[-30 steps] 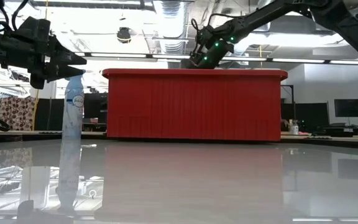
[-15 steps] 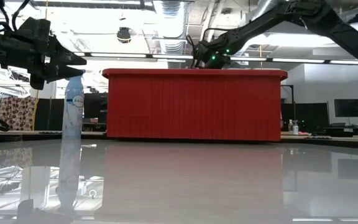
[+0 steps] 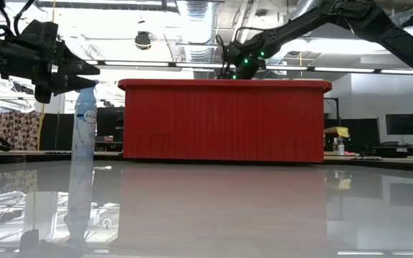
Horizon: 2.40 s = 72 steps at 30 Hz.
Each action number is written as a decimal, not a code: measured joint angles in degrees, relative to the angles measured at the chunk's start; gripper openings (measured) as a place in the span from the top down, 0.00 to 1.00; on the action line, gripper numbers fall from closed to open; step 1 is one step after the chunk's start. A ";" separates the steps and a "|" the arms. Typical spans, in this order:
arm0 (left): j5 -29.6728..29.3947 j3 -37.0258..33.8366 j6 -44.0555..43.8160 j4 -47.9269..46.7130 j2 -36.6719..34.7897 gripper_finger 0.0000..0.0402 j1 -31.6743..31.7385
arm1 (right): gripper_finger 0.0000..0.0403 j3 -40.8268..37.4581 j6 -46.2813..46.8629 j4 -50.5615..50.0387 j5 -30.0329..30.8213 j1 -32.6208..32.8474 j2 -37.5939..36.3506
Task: Fold Laundry from Bin
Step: Fold the white shirt
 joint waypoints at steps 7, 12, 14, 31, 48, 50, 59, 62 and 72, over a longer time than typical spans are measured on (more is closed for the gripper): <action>-0.10 0.00 0.02 -0.04 0.00 0.49 0.00 | 0.95 12.52 -1.25 -4.15 -0.13 1.58 -0.02; -0.15 0.02 0.03 -0.41 -0.02 0.49 0.01 | 0.95 15.49 -1.76 -4.01 -0.77 3.25 -2.66; -0.18 0.07 0.05 -0.68 -0.02 0.49 0.02 | 0.95 15.62 -1.63 -4.21 -2.40 4.29 -3.85; -0.40 0.09 2.85 -0.79 0.00 0.49 0.01 | 0.95 16.49 -3.23 4.82 -4.94 16.65 -17.62; -2.34 0.08 3.10 -0.95 0.00 0.49 0.01 | 0.95 16.49 -8.91 4.77 -4.90 36.20 -30.06; -3.06 0.07 3.10 -1.01 0.00 0.49 0.01 | 0.95 16.49 -9.20 4.37 -4.90 39.78 -30.47; -4.15 0.07 3.10 -1.07 -0.01 0.49 0.02 | 0.95 16.49 -7.72 -9.47 7.58 54.82 -29.77; -4.23 0.07 3.13 -1.07 0.00 0.49 0.02 | 0.95 15.43 -3.82 -16.01 15.23 58.81 -28.84; -5.33 0.04 3.53 -1.16 -0.02 0.49 0.02 | 0.94 11.37 26.64 -38.91 30.32 68.14 -27.01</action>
